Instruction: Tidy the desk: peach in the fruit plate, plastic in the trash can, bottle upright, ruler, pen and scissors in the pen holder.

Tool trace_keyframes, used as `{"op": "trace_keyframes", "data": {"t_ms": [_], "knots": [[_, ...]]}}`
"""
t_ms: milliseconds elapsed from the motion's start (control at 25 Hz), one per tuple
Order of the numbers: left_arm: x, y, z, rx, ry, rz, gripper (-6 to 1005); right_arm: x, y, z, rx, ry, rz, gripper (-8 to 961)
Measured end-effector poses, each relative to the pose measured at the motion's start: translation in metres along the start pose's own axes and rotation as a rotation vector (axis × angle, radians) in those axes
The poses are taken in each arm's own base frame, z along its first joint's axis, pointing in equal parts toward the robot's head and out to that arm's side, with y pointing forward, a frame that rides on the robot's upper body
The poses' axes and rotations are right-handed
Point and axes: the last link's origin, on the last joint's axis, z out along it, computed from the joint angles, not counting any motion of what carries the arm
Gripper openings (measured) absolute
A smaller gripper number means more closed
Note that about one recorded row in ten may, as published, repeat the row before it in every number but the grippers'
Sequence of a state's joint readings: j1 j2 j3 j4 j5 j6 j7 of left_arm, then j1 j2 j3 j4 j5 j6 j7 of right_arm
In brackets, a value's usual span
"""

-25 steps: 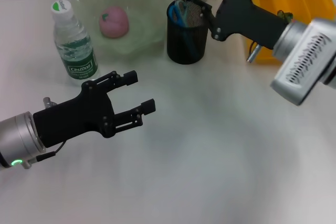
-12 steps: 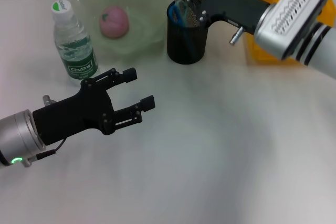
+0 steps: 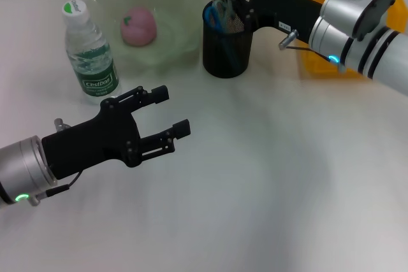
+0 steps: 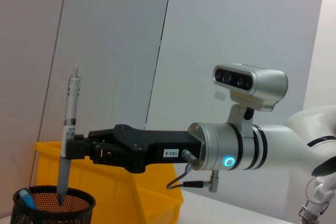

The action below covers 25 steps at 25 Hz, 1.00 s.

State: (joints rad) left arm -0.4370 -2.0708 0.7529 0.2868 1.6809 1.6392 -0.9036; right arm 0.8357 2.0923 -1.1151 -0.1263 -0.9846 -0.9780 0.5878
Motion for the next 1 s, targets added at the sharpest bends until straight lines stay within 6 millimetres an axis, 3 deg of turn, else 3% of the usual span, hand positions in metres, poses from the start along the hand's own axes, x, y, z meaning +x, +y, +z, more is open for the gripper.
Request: {"op": "trace_keyframes", "data": {"t_ms": [480,760,960,1000], "knots": [[-0.001,0.004,-0.003,-0.016,0.005,-0.004,786,0.006,-0.001,-0.005,0.014,0.012,0.117,190],[-0.001,0.004,-0.003,-0.018,0.005,0.000,786,0.006,-0.002,-0.008,0.019,-0.001,0.135,435],[0.001,0.003,-0.002,-0.021,0.005,0.008,786,0.003,-0.002,-0.016,0.025,-0.060,0.167,661],[0.001,0.002,-0.002,-0.021,0.004,0.010,786,0.002,-0.002,-0.018,0.024,-0.080,0.174,669]]}}
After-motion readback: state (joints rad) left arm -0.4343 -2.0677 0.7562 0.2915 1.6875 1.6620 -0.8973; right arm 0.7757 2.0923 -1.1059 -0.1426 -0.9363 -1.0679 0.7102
